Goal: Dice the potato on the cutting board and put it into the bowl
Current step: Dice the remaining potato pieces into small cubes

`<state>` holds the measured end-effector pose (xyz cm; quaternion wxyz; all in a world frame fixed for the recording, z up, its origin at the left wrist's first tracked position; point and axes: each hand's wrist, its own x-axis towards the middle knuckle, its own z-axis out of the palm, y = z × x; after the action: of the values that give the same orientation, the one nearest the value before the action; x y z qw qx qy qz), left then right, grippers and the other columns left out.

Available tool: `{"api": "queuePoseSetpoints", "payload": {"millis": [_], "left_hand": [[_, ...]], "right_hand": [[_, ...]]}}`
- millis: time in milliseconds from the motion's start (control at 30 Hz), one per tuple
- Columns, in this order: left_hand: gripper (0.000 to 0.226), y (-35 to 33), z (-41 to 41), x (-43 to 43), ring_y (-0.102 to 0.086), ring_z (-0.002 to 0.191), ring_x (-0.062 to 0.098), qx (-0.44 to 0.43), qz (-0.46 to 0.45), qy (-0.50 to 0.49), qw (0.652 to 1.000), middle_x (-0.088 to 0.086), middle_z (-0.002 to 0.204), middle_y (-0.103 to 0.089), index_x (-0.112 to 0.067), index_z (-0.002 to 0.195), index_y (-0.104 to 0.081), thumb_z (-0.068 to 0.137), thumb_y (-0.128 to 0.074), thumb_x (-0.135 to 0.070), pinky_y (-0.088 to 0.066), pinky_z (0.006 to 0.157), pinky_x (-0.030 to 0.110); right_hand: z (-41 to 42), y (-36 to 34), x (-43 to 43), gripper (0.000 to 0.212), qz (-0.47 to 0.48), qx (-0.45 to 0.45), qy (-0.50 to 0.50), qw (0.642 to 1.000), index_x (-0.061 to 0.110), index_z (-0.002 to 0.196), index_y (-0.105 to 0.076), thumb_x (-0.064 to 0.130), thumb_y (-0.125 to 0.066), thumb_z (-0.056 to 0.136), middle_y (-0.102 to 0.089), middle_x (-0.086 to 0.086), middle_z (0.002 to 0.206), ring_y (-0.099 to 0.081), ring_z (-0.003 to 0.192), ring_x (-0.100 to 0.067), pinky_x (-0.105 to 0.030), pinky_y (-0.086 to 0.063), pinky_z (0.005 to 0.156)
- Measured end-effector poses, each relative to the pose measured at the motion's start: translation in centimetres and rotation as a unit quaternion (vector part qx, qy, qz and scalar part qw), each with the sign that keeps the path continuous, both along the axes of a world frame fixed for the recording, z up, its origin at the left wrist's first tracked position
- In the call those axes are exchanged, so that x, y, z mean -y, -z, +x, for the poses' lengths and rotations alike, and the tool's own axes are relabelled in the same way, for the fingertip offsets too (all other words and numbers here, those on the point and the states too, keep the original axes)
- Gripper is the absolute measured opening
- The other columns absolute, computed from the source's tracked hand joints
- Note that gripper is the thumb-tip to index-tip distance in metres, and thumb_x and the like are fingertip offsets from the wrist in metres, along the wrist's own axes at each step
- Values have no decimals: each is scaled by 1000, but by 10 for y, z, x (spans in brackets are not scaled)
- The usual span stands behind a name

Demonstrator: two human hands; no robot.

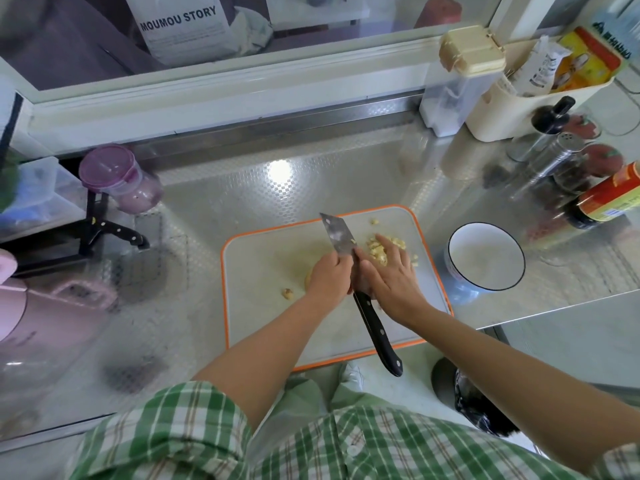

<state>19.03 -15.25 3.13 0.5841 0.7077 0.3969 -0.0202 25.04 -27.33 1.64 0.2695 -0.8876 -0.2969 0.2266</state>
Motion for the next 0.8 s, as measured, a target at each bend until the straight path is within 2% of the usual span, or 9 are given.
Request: {"api": "queuePoseSetpoints", "payload": {"millis": [67, 200, 333, 433, 533, 633, 733, 800], "left_hand": [[22, 0, 0, -1, -52, 65, 28, -14, 12, 6, 1000, 5, 61, -47, -17, 66, -43, 72, -34, -36, -46, 65, 48], [27, -5, -2, 1, -51, 59, 28, -3, 17, 25, 1000, 5, 56, -49, -15, 63, -48, 80, -37, -32, -47, 62, 45], [27, -4, -4, 2, -50, 59, 27, -2, 34, 16, 999, 6, 52, -46, -16, 55, -41, 73, -36, -35, -52, 68, 53], [29, -6, -6, 2, -49, 56, 27, 1, 32, 24, 999, 5, 51, -46, -16, 55, -41, 79, -38, -30, -50, 65, 50], [27, -6, -8, 0, -46, 53, 26, 4, 45, 33, 998, 4, 48, -43, -16, 53, -40, 73, -34, -33, -43, 59, 41], [27, -7, -9, -2, -41, 48, 26, 18, 18, 17, 1000, 3, 46, -40, -16, 52, -38, 76, -37, -30, -38, 57, 37], [37, -2, -9, -7, -40, 48, 25, 11, 32, -2, 999, 3, 47, -38, -15, 53, -35, 89, -42, -15, -41, 58, 39], [37, -2, -9, -13, -48, 53, 28, 3, 61, -16, 998, 9, 49, -44, -13, 55, -39, 91, -41, -13, -48, 62, 45]], "right_hand": [[3, -1, -1, 72, 4, -11, 48, 999, 34, 143, -43, 64, -13, 85, -17, -5, 157, -15, 140, -29, -42, -15, 114], [0, -3, -5, 66, 16, -11, -19, 1000, 48, 146, -30, 66, -8, 87, -10, 5, 159, -11, 139, -16, -43, -12, 115], [0, -3, -9, 57, 7, -36, 55, 998, 32, 147, -36, 56, -22, 98, -13, -2, 160, -8, 144, -24, -49, -13, 117], [-3, -6, -8, 64, 0, -16, 8, 1000, 39, 147, -33, 62, -14, 91, -12, 1, 159, -10, 142, -22, -45, -13, 115], [0, -6, -10, 49, -2, -25, 72, 997, 29, 143, -43, 48, -26, 102, -15, -5, 159, -11, 143, -26, -45, -13, 117], [-1, -4, -9, 48, -2, -7, 31, 1000, 38, 141, -44, 51, -24, 100, -16, -2, 157, -13, 141, -25, -44, -13, 115], [-1, -6, -8, 50, -3, 19, 55, 998, 29, 132, -57, 51, -26, 100, -30, -8, 145, -24, 134, -29, -39, -19, 112], [-1, -13, -8, 60, 33, 15, 49, 998, 30, 139, -50, 57, -25, 92, -47, -8, 123, -42, 120, -27, -38, -30, 105]]}}
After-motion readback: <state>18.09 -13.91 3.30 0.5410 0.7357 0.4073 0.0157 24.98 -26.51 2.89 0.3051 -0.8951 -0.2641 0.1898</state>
